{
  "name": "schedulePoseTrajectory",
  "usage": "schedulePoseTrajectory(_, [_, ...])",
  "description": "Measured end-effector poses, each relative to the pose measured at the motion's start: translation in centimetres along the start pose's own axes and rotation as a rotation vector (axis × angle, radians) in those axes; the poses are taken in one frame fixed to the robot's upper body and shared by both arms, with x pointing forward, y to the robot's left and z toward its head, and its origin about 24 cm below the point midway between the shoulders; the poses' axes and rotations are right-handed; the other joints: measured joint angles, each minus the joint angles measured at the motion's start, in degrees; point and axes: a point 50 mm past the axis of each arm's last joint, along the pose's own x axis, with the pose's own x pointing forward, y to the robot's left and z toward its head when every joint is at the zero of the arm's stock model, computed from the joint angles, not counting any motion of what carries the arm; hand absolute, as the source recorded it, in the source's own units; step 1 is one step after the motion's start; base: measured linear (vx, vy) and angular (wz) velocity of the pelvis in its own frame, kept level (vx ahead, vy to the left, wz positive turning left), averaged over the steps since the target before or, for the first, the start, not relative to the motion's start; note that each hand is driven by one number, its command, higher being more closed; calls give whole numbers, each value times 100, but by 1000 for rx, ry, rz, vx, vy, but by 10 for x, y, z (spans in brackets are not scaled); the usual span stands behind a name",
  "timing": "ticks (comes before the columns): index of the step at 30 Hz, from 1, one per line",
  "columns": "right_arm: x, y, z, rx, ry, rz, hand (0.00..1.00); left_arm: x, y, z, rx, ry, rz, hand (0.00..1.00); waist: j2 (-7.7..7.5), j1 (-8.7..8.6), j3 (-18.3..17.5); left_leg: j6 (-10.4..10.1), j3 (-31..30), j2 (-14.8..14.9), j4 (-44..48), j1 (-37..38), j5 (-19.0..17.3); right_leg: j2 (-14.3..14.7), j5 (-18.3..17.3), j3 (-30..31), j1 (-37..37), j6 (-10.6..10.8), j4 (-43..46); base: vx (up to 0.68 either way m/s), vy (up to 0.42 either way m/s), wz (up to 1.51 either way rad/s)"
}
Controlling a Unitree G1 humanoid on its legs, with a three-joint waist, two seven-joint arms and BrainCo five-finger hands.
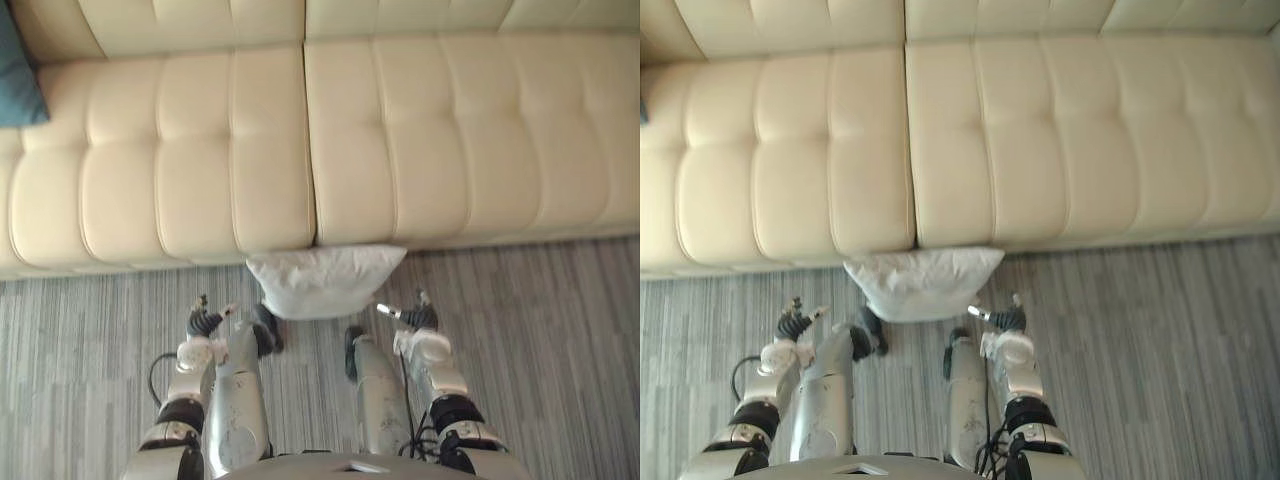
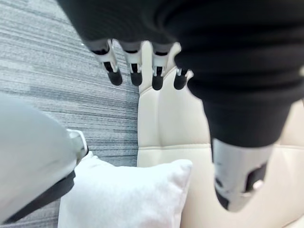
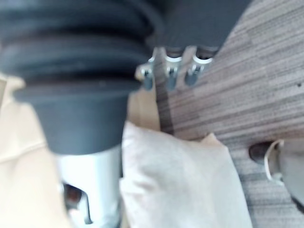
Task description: Pick up cushions and gather them together orderly.
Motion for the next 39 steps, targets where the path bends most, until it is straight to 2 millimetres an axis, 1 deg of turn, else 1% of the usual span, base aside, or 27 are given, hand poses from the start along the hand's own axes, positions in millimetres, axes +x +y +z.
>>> schedulePoseTrajectory(1, [4,-1,8,1,-24,-5,0,3,1,6,-7,-16,7,0,10,0,42,12,-1,18,43,-196,3,22,8,29,-223,-13,89,-244,-16,-29])
schedulePoseTrajectory(2, [13,-1,33,10,-89,-25,0,12,2,34,-26,-85,20,0,38,35,117,24,43,185,320,-869,4,87,71,81,-956,-86,280,-167,-9,-43])
schedulePoseTrajectory(3, [17,0,48,18,-129,-33,0,16,4,43,-26,-109,26,0,47,81,240,45,40,306,441,-1105,12,174,78,80,-1208,-70,451,-213,-25,-51])
schedulePoseTrajectory(4, [20,0,70,30,-196,-43,0,20,2,63,-29,-159,19,0,46,98,494,128,53,358,604,-1302,67,214,53,161,-1465,-39,680,-121,-30,-36])
schedulePoseTrajectory(5, [23,1,90,37,-257,-45,0,23,-2,84,-37,-220,9,0,40,93,622,136,90,396,696,-1589,88,215,66,198,-1794,-24,795,-77,-13,-20])
schedulePoseTrajectory(6, [23,2,100,41,-284,-47,0,24,-4,94,-38,-247,3,0,53,94,683,191,92,415,739,-1708,120,227,91,212,-1925,4,852,-35,2,-12])
schedulePoseTrajectory(7, [23,3,111,42,-323,-53,0,24,-6,107,-38,-286,-5,0,54,95,760,234,96,437,817,-1856,133,238,122,227,-2090,62,948,-20,0,-11])
schedulePoseTrajectory(8, [23,5,123,46,-356,-53,0,24,-9,121,-43,-333,-12,0,42,115,781,271,98,493,934,-2094,145,241,120,242,-2337,65,1070,-12,-7,-11])
schedulePoseTrajectory(9, [23,7,133,54,-385,-54,0,23,-10,135,-45,-374,-18,0,40,131,789,280,96,515,999,-2300,143,250,118,253,-2568,67,1162,-6,-9,-10])
schedulePoseTrajectory(10, [22,8,138,59,-399,-52,0,23,-11,141,-42,-393,-21,0,38,135,797,282,97,523,1030,-2387,145,252,116,259,-2666,69,1210,4,-14,-4])
schedulePoseTrajectory(11, [21,10,147,68,-428,-49,0,22,-12,150,-29,-422,-25,0,32,139,812,303,103,526,1083,-2540,158,252,114,278,-2849,73,1304,0,0,0])
schedulePoseTrajectory(12, [20,15,161,68,-466,-36,0,22,-13,164,-17,-460,-22,0,31,142,880,311,110,556,1166,-2703,160,265,102,321,-3049,83,1437,-8,-23,-3])
schedulePoseTrajectory(13, [19,17,165,65,-478,-31,0,21,-13,168,-12,-474,-23,0,34,145,882,310,110,569,1194,-2773,159,273,100,323,-3129,85,1474,-22,-28,-5])
schedulePoseTrajectory(17, [14,28,199,55,-574,-23,0,11,-24,205,12,-602,-56,0,27,159,908,331,125,612,1273,-3274,204,289,107,333,-3708,90,1685,-27,-17,1])
schedulePoseTrajectory(18, [13,29,204,56,-587,-21,0,10,-27,210,14,-617,-62,0,26,166,920,329,131,620,1279,-3320,205,294,112,338,-3761,82,1698,-28,-3,-4])
schedulePoseTrajectory(19, [10,32,214,52,-619,-16,0,6,-32,218,22,-649,-73,0,33,181,956,331,142,657,1298,-3403,205,316,123,346,-3855,63,1709,-25,4,-8])
schedulePoseTrajectory(20, [8,34,219,53,-635,-15,100,4,-33,222,24,-669,-74,0,32,186,957,334,148,687,1312,-3464,203,335,137,347,-3915,51,1710,-24,8,-10])
schedulePoseTrajectory(23, [-10,47,250,76,-756,0,100,-10,-46,246,57,-773,-93,0,30,187,961,347,162,696,1332,-3741,251,333,191,357,-4235,104,1810,-18,9,0])
schedulePoseTrajectory(26, [-16,54,259,55,-802,-5,100,-17,-52,259,65,-825,-92,0,27,187,963,351,161,700,1353,-3831,317,325,191,350,-4356,105,1898,-19,3,5])
schedulePoseTrajectory(28, [-21,59,266,44,-834,-12,100,-19,-57,258,65,-831,-87,0,26,195,965,365,138,725,1394,-3873,328,339,186,328,-4395,102,1954,0,0,0])
schedulePoseTrajectory(29, [-26,62,268,45,-852,-5,100,-20,-61,257,75,-835,-91,100,26,200,965,364,112,744,1418,-3893,329,355,185,311,-4400,101,1969,0,0,0])
schedulePoseTrajectory(32, [-33,67,271,18,-897,-9,100,-25,-69,258,82,-857,-101,100,26,162,965,356,76,745,1400,-3924,366,352,187,265,-4409,98,1975,-17,2,3])
schedulePoseTrajectory(34, [-35,68,272,20,-901,-18,100,-29,-74,259,80,-869,-116,100,26,153,965,354,63,742,1382,-3930,387,344,192,243,-4409,88,1971,-25,6,5])
schedulePoseTrajectory(36, [-37,67,274,26,-910,-26,100,-36,-83,260,77,-899,-138,100,26,131,965,354,48,709,1287,-3928,464,318,213,200,-4408,57,1936,-31,7,9])
schedulePoseTrajectory(39, [-42,68,278,32,-932,-25,100,-43,-87,261,87,-932,-151,100,26,111,965,338,20,686,1171,-3927,578,309,262,147,-4409,23,1887,-33,-1,8])
